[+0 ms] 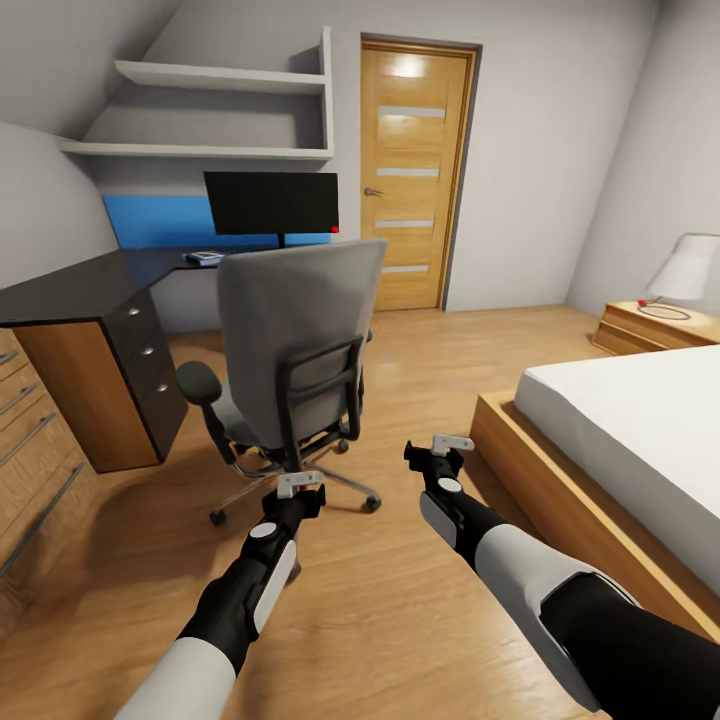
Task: In the bedroom, organize the workspace by keeping the computer under the desk, ensuring the monitor is on the desk, placing the keyboard on the desk next to the monitor, placing the mouse on the desk next to the keyboard, moving the folder from the swivel chair onto the desk next to the mouse, stacking the notebook on top of the folder with the pen on top of the notebook, and positioning the swivel chair next to the desk.
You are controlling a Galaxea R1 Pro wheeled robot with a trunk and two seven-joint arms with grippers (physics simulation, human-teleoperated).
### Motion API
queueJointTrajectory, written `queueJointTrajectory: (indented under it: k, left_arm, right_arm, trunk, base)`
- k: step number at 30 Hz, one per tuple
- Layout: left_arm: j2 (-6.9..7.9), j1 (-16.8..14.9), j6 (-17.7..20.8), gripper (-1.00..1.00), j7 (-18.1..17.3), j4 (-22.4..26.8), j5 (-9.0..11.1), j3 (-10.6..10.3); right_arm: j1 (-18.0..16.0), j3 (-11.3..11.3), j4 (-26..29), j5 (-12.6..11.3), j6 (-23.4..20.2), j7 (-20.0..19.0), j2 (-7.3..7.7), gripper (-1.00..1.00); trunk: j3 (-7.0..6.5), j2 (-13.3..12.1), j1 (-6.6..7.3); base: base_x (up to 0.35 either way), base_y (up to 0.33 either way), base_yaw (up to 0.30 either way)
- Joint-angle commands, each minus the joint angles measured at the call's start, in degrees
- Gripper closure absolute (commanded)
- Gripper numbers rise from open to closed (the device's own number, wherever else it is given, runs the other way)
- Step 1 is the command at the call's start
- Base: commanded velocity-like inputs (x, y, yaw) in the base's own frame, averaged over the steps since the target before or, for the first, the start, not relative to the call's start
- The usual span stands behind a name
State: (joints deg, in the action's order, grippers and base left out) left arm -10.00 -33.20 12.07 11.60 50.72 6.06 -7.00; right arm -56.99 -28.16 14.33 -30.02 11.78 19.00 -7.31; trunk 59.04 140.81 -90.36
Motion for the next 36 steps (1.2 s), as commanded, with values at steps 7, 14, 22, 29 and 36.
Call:
queueJointTrajectory:
  k: [7,14,22,29,36]
  left_arm:
    - [0.0,-0.02,0.23,-1.0,0.44,0.08,0.62,-0.06]
    - [0.0,-0.02,0.23,-1.0,0.44,0.08,0.62,-0.03]
    - [0.0,-0.02,0.23,-1.0,0.5,0.08,0.62,0.04]
    - [0.0,-0.02,0.23,-1.0,0.53,0.01,0.62,0.01]
    - [0.0,-0.02,0.23,-1.0,0.53,0.0,0.62,-0.03]
  right_arm:
    - [-0.05,-0.49,-0.01,-0.57,0.26,0.25,0.01,-1.0]
    - [-0.05,-0.49,-0.07,-0.57,0.26,0.25,0.02,-1.0]
    - [-0.05,-0.49,-0.07,-0.57,0.26,0.25,0.02,-1.0]
    - [-0.05,-0.49,-0.03,-0.57,0.26,0.25,0.02,-1.0]
    - [-0.05,-0.49,-0.07,-0.57,0.26,0.25,0.02,-1.0]
  trunk:
    - [0.05,0.02,0.01]
    - [0.05,0.02,0.01]
    - [0.05,0.02,0.01]
    - [0.05,0.02,0.01]
    - [0.05,0.02,0.01]
  base:
    - [0.183,0.0,0.0]
    - [0.05,0.007,0.0]
    - [0.178,0.128,0.0]
    - [0.035,0.025,0.0]
    - [0.018,0.028,0.0]
